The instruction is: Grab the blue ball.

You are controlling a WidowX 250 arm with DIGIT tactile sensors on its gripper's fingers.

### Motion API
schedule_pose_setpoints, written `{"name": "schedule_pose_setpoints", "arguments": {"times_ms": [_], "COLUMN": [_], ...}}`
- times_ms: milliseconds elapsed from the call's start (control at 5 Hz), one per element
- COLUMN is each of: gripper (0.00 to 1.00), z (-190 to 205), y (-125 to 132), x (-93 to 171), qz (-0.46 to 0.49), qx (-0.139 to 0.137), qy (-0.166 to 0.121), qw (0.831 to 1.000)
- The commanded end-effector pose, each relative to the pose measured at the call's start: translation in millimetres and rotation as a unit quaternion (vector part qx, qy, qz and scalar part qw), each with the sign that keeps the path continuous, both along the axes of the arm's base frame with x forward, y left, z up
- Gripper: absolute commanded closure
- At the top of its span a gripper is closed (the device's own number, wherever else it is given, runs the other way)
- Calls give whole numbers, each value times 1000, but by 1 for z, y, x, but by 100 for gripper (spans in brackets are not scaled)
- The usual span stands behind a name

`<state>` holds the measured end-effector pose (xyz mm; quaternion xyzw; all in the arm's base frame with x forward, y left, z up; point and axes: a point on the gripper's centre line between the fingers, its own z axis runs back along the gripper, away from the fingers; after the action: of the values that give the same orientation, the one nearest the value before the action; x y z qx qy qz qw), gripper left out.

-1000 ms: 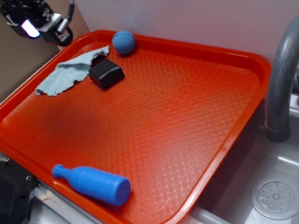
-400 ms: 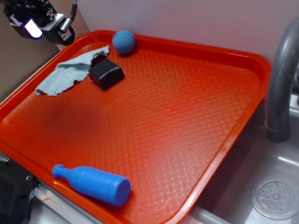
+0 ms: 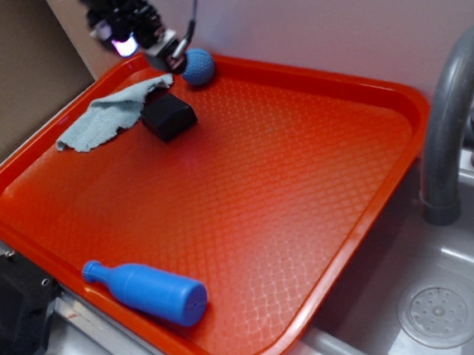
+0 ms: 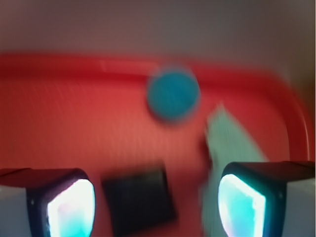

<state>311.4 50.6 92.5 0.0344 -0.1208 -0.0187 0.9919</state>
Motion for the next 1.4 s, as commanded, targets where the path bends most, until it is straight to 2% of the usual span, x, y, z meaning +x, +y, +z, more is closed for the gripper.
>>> {"name": "schedule_pose_setpoints", "arguments": {"times_ms": [0,200,400,600,800,1200], "gripper": [0,0,0,0,100,100], "z": [-22,-38,-44,-52,-56,-55], "y": [1,6,7,14,11,0], "x": [38,51,58,60,58,54], "qz": [-12,-4,-4,17,23,25], "qx": [14,12,22,54,63,64], "qy": [-7,1,2,-9,-13,-16], "qw": [1000,1000,1000,998,998,998]}}
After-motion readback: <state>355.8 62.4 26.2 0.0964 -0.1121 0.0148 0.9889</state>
